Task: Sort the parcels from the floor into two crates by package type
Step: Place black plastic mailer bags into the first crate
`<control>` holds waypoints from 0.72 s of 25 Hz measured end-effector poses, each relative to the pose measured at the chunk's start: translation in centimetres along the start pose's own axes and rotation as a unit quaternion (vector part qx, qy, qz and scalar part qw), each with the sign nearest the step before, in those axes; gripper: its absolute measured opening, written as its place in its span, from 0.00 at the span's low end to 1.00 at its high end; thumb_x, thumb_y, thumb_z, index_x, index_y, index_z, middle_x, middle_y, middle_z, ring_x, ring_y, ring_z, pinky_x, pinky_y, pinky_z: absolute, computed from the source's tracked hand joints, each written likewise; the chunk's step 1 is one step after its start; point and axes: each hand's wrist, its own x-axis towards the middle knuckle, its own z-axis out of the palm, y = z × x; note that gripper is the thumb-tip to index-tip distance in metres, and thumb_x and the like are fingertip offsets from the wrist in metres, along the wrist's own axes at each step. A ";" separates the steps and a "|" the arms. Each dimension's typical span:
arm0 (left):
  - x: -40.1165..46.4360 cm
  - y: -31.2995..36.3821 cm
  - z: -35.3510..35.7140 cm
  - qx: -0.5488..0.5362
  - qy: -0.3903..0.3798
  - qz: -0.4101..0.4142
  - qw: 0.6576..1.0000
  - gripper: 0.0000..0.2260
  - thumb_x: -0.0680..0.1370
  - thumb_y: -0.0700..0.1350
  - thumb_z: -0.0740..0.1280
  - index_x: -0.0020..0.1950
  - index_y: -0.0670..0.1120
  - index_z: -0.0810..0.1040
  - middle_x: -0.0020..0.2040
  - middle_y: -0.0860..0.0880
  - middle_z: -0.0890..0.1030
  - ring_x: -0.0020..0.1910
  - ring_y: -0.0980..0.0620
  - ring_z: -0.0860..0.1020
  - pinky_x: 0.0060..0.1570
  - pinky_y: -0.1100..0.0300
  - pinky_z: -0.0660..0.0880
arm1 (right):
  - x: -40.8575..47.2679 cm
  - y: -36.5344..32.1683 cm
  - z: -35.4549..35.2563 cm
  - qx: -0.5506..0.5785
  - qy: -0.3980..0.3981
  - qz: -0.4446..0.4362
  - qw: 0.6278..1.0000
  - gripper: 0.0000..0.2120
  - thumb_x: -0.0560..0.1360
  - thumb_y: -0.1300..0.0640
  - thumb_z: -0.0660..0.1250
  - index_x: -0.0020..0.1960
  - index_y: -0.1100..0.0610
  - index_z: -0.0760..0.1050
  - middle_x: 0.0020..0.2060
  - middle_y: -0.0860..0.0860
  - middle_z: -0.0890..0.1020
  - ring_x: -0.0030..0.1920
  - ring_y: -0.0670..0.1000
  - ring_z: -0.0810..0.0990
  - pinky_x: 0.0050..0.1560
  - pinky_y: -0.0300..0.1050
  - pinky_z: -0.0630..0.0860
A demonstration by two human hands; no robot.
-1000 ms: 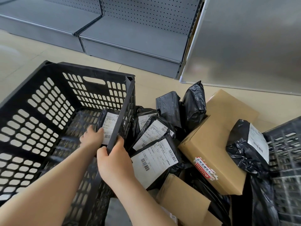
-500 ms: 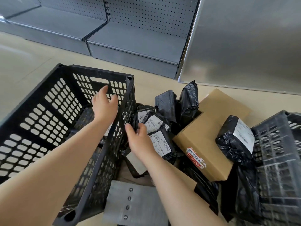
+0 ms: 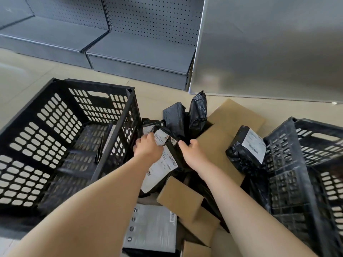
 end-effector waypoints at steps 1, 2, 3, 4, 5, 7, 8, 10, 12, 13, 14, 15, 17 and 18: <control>-0.4 -0.2 1.3 0.005 -0.027 -0.017 0.999 0.29 0.79 0.52 0.62 0.78 0.46 0.59 0.76 0.44 0.65 0.74 0.41 0.62 0.69 0.46 0.62 | 0.0 0.6 -0.4 -0.004 -0.003 0.011 1.000 0.33 0.81 0.39 0.57 0.79 0.55 0.55 0.73 0.54 0.68 0.70 0.58 0.70 0.68 0.52 0.66; -0.8 -0.6 2.3 0.017 -0.042 -0.024 0.999 0.29 0.79 0.52 0.62 0.78 0.47 0.59 0.76 0.45 0.64 0.74 0.41 0.62 0.69 0.46 0.63 | 0.1 0.9 -0.7 -0.008 -0.006 0.023 1.000 0.32 0.82 0.40 0.57 0.78 0.56 0.56 0.72 0.54 0.69 0.68 0.58 0.71 0.66 0.51 0.67; -1.1 -1.1 3.2 0.038 -0.048 -0.022 0.998 0.28 0.80 0.50 0.62 0.78 0.47 0.58 0.76 0.46 0.64 0.74 0.42 0.62 0.70 0.47 0.63 | 0.3 1.4 -0.9 -0.007 -0.008 0.034 0.999 0.30 0.82 0.41 0.57 0.78 0.56 0.57 0.71 0.55 0.70 0.66 0.58 0.71 0.65 0.51 0.67; -1.1 -1.6 3.6 0.060 -0.049 -0.016 0.997 0.27 0.80 0.47 0.61 0.78 0.47 0.58 0.77 0.47 0.63 0.75 0.42 0.61 0.71 0.48 0.62 | 0.6 1.8 -1.0 -0.003 -0.011 0.043 0.999 0.30 0.82 0.41 0.58 0.78 0.56 0.57 0.72 0.55 0.69 0.67 0.58 0.71 0.65 0.52 0.67; -1.0 -1.9 3.7 0.072 -0.049 -0.008 0.996 0.27 0.79 0.43 0.59 0.78 0.47 0.58 0.77 0.47 0.63 0.75 0.43 0.61 0.72 0.49 0.62 | 0.9 2.2 -0.9 0.001 -0.017 0.053 0.998 0.30 0.82 0.42 0.58 0.78 0.56 0.57 0.73 0.55 0.68 0.70 0.59 0.70 0.67 0.52 0.66; -0.8 -2.3 3.7 0.064 -0.047 0.006 0.997 0.28 0.77 0.36 0.57 0.78 0.46 0.58 0.76 0.47 0.64 0.75 0.44 0.61 0.72 0.49 0.63 | 1.4 2.6 -0.5 -0.004 -0.030 0.064 0.997 0.28 0.82 0.44 0.59 0.77 0.56 0.60 0.72 0.55 0.69 0.70 0.58 0.69 0.66 0.51 0.66; -0.7 -2.5 3.6 0.061 -0.049 0.012 0.997 0.29 0.77 0.35 0.57 0.79 0.47 0.58 0.76 0.47 0.64 0.75 0.44 0.62 0.72 0.48 0.63 | 1.6 2.7 -0.4 -0.010 -0.034 0.068 0.997 0.26 0.82 0.46 0.59 0.75 0.57 0.62 0.71 0.55 0.70 0.70 0.58 0.70 0.65 0.50 0.66; -0.6 -2.7 3.5 0.068 -0.066 0.013 0.995 0.31 0.78 0.34 0.57 0.80 0.48 0.55 0.77 0.47 0.64 0.76 0.44 0.61 0.73 0.48 0.62 | 1.8 2.9 -0.1 -0.015 -0.044 0.081 0.996 0.25 0.81 0.47 0.60 0.75 0.57 0.62 0.70 0.55 0.71 0.70 0.58 0.69 0.62 0.49 0.65; -0.6 -3.1 3.9 0.111 -0.084 0.017 0.990 0.31 0.78 0.35 0.57 0.81 0.49 0.54 0.76 0.47 0.66 0.76 0.44 0.62 0.74 0.48 0.61 | 2.1 2.9 0.1 0.004 -0.054 0.091 0.994 0.24 0.79 0.47 0.60 0.72 0.56 0.66 0.65 0.55 0.72 0.66 0.58 0.72 0.59 0.49 0.66; -0.6 -3.1 4.2 0.135 -0.081 0.025 0.987 0.29 0.79 0.35 0.57 0.80 0.49 0.56 0.75 0.47 0.67 0.75 0.44 0.64 0.73 0.48 0.62 | 2.3 2.8 0.2 0.018 -0.055 0.093 0.994 0.21 0.77 0.45 0.61 0.66 0.55 0.69 0.59 0.54 0.74 0.58 0.57 0.74 0.54 0.48 0.67; -0.5 -3.2 4.3 0.147 -0.071 0.034 0.986 0.26 0.80 0.37 0.58 0.78 0.49 0.59 0.73 0.47 0.70 0.72 0.44 0.67 0.71 0.49 0.63 | 2.5 2.8 0.3 0.031 -0.054 0.097 0.993 0.19 0.75 0.45 0.61 0.61 0.55 0.71 0.53 0.53 0.74 0.51 0.55 0.74 0.50 0.46 0.68; -0.4 -3.1 4.3 0.140 -0.056 0.040 0.988 0.22 0.81 0.39 0.58 0.75 0.49 0.64 0.69 0.47 0.73 0.68 0.44 0.71 0.68 0.50 0.66 | 2.7 2.9 0.4 0.040 -0.052 0.098 0.993 0.18 0.75 0.46 0.61 0.60 0.56 0.71 0.50 0.52 0.73 0.47 0.54 0.71 0.49 0.46 0.67; -0.4 -2.8 4.1 0.084 -0.030 0.040 0.995 0.13 0.83 0.44 0.59 0.67 0.48 0.72 0.58 0.48 0.79 0.57 0.44 0.77 0.57 0.51 0.73 | 2.8 2.9 0.3 0.055 -0.044 0.097 0.993 0.20 0.78 0.49 0.61 0.65 0.59 0.70 0.50 0.52 0.73 0.47 0.54 0.70 0.51 0.48 0.67; -0.4 -2.8 4.1 0.055 -0.023 0.041 0.997 0.11 0.83 0.45 0.59 0.64 0.48 0.74 0.53 0.49 0.80 0.51 0.45 0.78 0.50 0.52 0.75 | 2.9 3.0 0.3 0.056 -0.044 0.098 0.993 0.21 0.79 0.49 0.61 0.67 0.59 0.69 0.51 0.53 0.73 0.48 0.54 0.70 0.52 0.49 0.68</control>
